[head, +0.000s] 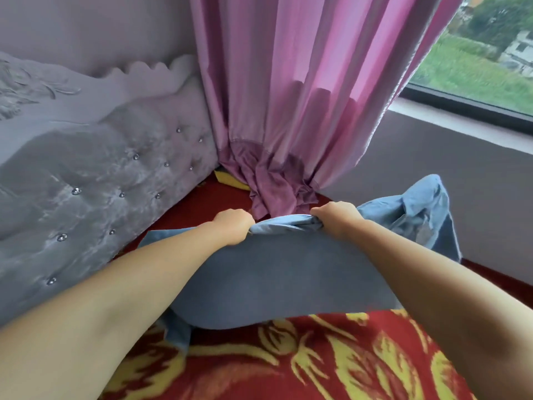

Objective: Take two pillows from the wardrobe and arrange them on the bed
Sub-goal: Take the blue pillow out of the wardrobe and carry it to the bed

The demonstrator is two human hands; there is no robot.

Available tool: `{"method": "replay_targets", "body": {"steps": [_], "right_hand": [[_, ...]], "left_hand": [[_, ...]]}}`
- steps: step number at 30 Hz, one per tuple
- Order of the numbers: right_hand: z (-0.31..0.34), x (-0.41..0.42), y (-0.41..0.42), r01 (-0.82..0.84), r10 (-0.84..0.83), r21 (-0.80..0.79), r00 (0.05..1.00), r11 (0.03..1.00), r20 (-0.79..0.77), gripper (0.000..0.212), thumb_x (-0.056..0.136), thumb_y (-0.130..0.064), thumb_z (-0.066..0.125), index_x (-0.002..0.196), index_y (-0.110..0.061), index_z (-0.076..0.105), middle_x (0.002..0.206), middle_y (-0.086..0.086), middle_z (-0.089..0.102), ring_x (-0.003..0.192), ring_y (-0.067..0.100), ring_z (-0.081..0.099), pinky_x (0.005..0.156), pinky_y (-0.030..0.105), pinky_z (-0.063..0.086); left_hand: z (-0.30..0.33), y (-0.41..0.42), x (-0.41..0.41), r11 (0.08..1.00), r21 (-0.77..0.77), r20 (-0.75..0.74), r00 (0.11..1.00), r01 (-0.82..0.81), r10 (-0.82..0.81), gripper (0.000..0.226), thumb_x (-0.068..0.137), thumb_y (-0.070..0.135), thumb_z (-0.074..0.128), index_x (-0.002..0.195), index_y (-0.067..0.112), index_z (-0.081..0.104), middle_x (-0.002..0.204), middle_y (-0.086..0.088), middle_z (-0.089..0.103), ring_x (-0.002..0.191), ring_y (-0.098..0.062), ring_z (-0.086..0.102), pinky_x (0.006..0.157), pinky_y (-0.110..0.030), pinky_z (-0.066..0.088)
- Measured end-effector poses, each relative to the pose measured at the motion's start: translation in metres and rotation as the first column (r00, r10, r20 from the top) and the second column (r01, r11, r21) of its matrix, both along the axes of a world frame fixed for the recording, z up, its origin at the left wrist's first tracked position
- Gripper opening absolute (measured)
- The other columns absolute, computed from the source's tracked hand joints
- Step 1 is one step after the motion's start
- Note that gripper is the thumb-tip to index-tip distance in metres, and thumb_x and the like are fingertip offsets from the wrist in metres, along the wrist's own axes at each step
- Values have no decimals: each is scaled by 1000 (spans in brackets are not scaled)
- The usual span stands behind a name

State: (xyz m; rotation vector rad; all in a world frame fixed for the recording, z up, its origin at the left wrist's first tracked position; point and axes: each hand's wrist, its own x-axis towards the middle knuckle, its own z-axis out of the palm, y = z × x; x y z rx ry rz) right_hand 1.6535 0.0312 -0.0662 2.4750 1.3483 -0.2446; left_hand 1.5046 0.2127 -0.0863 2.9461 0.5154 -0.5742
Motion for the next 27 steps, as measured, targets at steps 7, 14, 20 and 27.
{"method": "replay_targets", "body": {"steps": [7,14,20,27], "right_hand": [[-30,-12,74,-131,131,24,991,991,-17,23,91,-17,47,112,-16,56,115,10,65,105,30,63,71,30,34],[-17,29,86,-255,254,58,967,965,26,30,87,-12,47,115,-21,55,111,6,67,102,30,63,71,30,38],[9,79,117,-490,484,128,872,863,72,37,90,-7,43,122,-21,51,111,9,67,102,31,64,69,31,36],[29,129,132,-533,526,120,846,838,86,28,93,-8,41,117,-16,53,113,9,67,104,31,63,72,31,39]], "left_hand": [[-10,59,-23,989,60,-70,988,-135,139,42,91,4,43,127,18,59,124,-10,64,115,-32,59,89,-36,47],[1,53,-10,976,89,-26,979,-199,202,44,86,-2,45,119,20,64,118,-8,65,110,-32,61,84,-36,49],[18,53,12,907,84,43,911,-413,411,38,82,-2,47,106,18,69,112,-9,68,102,-32,65,80,-35,51],[28,44,53,857,85,89,861,-508,501,34,84,-1,46,103,16,67,110,-11,67,102,-33,64,71,-33,44]]}}
